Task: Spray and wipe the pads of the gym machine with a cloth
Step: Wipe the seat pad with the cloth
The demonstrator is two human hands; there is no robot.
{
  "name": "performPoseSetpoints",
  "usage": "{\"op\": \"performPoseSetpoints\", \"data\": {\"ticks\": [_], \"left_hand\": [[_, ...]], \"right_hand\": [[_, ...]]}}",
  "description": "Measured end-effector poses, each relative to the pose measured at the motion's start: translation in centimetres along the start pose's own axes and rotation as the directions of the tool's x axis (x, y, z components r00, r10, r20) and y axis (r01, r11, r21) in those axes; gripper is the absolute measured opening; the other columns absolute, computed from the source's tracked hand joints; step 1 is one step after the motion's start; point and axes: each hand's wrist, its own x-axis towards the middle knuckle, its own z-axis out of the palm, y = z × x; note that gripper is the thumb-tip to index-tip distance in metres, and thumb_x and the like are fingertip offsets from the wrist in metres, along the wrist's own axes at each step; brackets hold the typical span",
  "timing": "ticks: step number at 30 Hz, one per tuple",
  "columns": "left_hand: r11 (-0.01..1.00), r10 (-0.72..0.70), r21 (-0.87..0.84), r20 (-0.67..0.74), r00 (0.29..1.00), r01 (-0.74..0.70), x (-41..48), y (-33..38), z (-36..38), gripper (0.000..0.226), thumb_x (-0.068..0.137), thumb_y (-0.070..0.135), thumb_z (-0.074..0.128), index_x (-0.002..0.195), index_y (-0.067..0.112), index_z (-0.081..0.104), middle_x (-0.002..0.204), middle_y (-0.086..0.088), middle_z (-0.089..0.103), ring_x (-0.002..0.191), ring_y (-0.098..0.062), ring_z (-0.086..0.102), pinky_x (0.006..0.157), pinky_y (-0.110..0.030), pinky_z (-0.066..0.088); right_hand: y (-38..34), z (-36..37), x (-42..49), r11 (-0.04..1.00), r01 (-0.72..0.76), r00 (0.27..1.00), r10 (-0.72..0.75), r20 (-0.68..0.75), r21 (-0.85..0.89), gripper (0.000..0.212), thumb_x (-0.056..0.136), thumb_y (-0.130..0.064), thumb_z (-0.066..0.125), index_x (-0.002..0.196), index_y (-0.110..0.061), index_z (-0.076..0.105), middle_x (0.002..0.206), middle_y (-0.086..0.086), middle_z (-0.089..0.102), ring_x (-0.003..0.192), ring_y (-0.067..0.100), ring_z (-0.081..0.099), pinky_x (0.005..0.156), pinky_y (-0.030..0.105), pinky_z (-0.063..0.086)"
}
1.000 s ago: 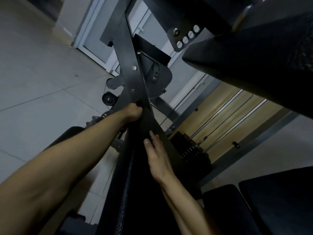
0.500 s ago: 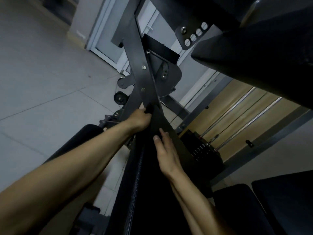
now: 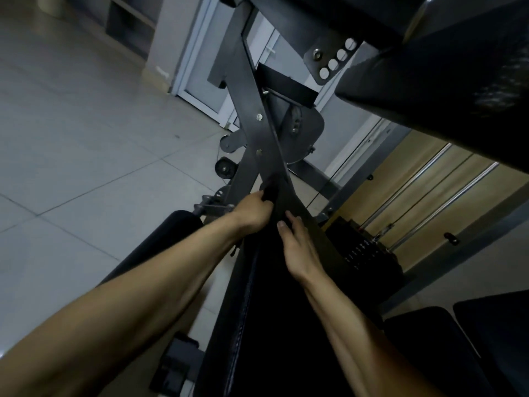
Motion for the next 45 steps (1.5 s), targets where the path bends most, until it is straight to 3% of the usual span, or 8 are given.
{"op": "performPoseSetpoints", "data": {"ticks": [9, 14, 21, 25, 31, 35, 38, 45], "left_hand": [[0.994, 0.010, 0.104, 0.019, 1.000, -0.012, -2.3, 0.6, 0.1, 0.028, 0.101, 0.013, 0.047, 0.122, 0.004, 0.063, 0.122, -0.015, 0.067, 0.114, -0.030, 0.063, 0.087, -0.030, 0.045], [0.983, -0.073, 0.167, -0.023, 0.997, 0.076, 1.6, 1.6, 0.6, 0.032, 0.103, 0.015, 0.044, 0.124, -0.002, 0.063, 0.130, -0.022, 0.063, 0.116, -0.034, 0.060, 0.089, -0.033, 0.044], [0.998, 0.052, 0.037, 0.012, 0.999, -0.052, -9.9, -0.5, -0.1, 0.045, 0.103, 0.012, 0.047, 0.148, 0.016, 0.048, 0.141, -0.010, 0.057, 0.128, -0.024, 0.055, 0.097, -0.023, 0.039], [0.982, 0.167, 0.073, 0.090, 0.982, -0.173, -16.8, -2.3, -0.5, 0.066, 0.094, 0.028, 0.047, 0.158, 0.022, 0.035, 0.162, -0.006, 0.036, 0.150, -0.019, 0.034, 0.124, -0.037, 0.027], [0.998, -0.059, 0.036, 0.060, 0.996, 0.057, -8.6, 0.8, -0.6, 0.037, 0.101, 0.017, 0.050, 0.138, 0.013, 0.055, 0.130, -0.015, 0.064, 0.122, -0.033, 0.060, 0.108, -0.047, 0.047], [0.995, -0.082, 0.057, 0.027, 0.996, 0.080, -9.2, 0.8, -0.3, 0.038, 0.104, 0.021, 0.048, 0.141, 0.014, 0.053, 0.126, -0.012, 0.064, 0.114, -0.028, 0.063, 0.105, -0.043, 0.050], [1.000, -0.002, -0.009, 0.084, 0.996, 0.002, -15.1, -0.7, -1.2, 0.057, 0.090, 0.039, 0.054, 0.146, 0.030, 0.050, 0.128, -0.004, 0.066, 0.117, -0.019, 0.064, 0.107, -0.042, 0.049], [0.993, 0.078, -0.099, 0.123, 0.989, -0.066, -19.1, -1.4, -1.6, 0.046, 0.094, 0.024, 0.053, 0.138, 0.036, 0.054, 0.132, -0.004, 0.064, 0.122, -0.019, 0.061, 0.110, -0.043, 0.047]], "right_hand": [[-0.7, -1.3, -4.5, 0.981, 0.031, 0.997, -0.016, -0.075, 0.194, 0.036, 0.105, -0.033, 0.053, 0.141, -0.038, 0.053, 0.161, -0.004, 0.039, 0.150, 0.017, 0.034, 0.124, 0.042, 0.028], [-0.1, -0.9, -10.1, 0.992, 0.124, 0.980, -0.120, 0.158, -0.017, 0.053, 0.109, -0.050, 0.033, 0.160, -0.049, 0.018, 0.170, -0.019, 0.002, 0.156, 0.005, -0.005, 0.127, 0.045, -0.007], [-0.5, -0.1, -9.6, 0.993, 0.115, 0.990, -0.113, 0.079, -0.025, 0.051, 0.112, -0.040, 0.032, 0.161, -0.042, 0.022, 0.172, -0.012, 0.006, 0.158, 0.010, -0.002, 0.128, 0.047, -0.003], [-0.9, -0.2, -10.2, 0.996, 0.069, 0.998, -0.069, 0.003, 0.048, 0.045, 0.110, -0.030, 0.039, 0.155, -0.030, 0.037, 0.171, -0.002, 0.021, 0.157, 0.018, 0.018, 0.128, 0.046, 0.009], [-1.1, -0.5, -11.7, 0.998, 0.034, 0.968, -0.046, -0.246, -0.054, 0.009, 0.098, -0.041, 0.057, 0.105, -0.043, 0.053, 0.127, -0.008, 0.056, 0.122, 0.016, 0.051, 0.102, 0.040, 0.044], [-1.1, -1.6, -12.2, 0.996, 0.033, 0.992, -0.043, -0.117, -0.088, 0.028, 0.102, -0.045, 0.053, 0.129, -0.040, 0.058, 0.141, -0.009, 0.056, 0.133, 0.018, 0.049, 0.111, 0.044, 0.041], [-0.2, -1.9, -13.2, 0.999, 0.029, 0.994, -0.031, 0.103, 0.023, 0.049, 0.109, -0.040, 0.043, 0.157, -0.038, 0.036, 0.169, -0.008, 0.023, 0.157, 0.016, 0.018, 0.128, 0.044, 0.018], [-0.2, -0.4, -12.8, 0.999, 0.049, 0.998, -0.048, 0.045, -0.022, 0.050, 0.112, -0.032, 0.033, 0.161, -0.035, 0.028, 0.172, -0.003, 0.013, 0.159, 0.016, 0.005, 0.129, 0.047, 0.004]]}}
